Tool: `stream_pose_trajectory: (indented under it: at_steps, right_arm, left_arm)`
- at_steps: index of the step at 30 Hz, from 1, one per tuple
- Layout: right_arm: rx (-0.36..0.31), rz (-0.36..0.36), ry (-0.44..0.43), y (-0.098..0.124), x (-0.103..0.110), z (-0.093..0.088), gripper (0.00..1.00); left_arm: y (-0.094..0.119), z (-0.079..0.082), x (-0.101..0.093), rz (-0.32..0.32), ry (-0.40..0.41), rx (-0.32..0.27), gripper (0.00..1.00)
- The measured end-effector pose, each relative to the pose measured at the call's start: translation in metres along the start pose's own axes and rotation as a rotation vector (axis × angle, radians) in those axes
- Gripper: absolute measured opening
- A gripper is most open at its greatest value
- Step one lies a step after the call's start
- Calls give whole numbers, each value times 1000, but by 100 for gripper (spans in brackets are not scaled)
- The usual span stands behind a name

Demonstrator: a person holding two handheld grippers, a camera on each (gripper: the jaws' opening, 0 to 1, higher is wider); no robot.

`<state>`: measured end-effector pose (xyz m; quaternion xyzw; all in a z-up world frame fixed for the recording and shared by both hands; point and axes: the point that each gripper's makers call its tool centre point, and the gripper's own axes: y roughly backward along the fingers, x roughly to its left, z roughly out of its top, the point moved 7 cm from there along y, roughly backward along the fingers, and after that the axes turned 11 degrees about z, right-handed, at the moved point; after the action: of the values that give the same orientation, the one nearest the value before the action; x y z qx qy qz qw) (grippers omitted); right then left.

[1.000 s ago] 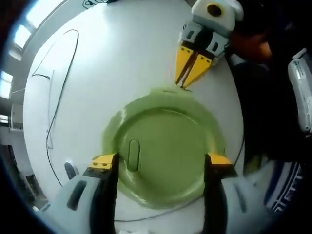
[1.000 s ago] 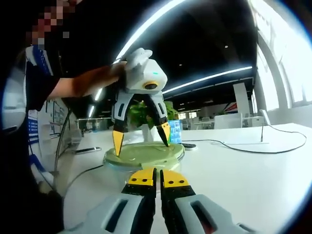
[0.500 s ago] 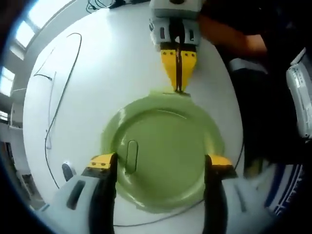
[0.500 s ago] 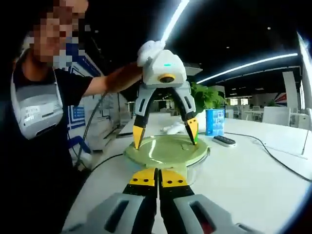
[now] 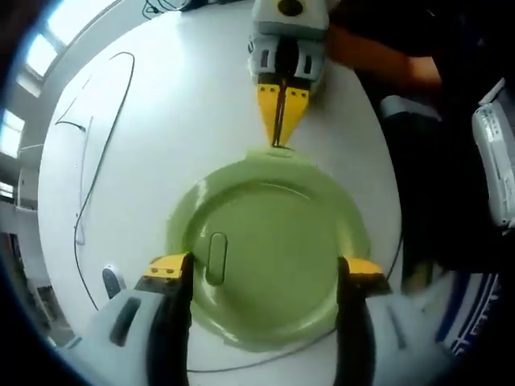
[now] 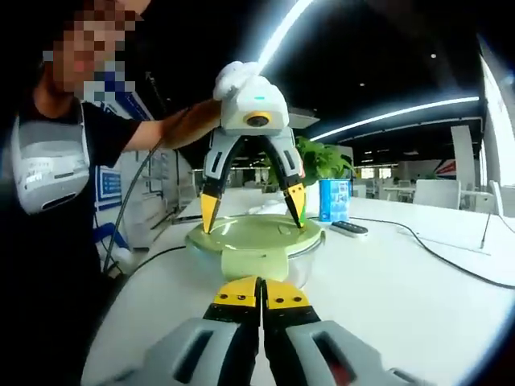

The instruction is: Pick up the tomato from the tabletop place it into the food storage container close the lid and lock the latches

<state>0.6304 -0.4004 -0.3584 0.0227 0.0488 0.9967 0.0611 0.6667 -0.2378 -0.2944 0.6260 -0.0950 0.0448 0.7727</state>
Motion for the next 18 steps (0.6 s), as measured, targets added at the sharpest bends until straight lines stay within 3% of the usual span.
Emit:
stream_pose_trajectory:
  at_steps: [6, 16, 18]
  right_arm:
    - [11, -8, 25, -1, 1, 2, 0]
    - [22, -15, 57, -5, 6, 2, 0]
    - [22, -19, 72, -5, 6, 2, 0]
  left_arm:
    - [0, -5, 3, -2, 26, -50, 60]
    - [0, -7, 6, -1, 14, -24, 59]
    - [-1, 0, 5, -2, 11, -8, 59]
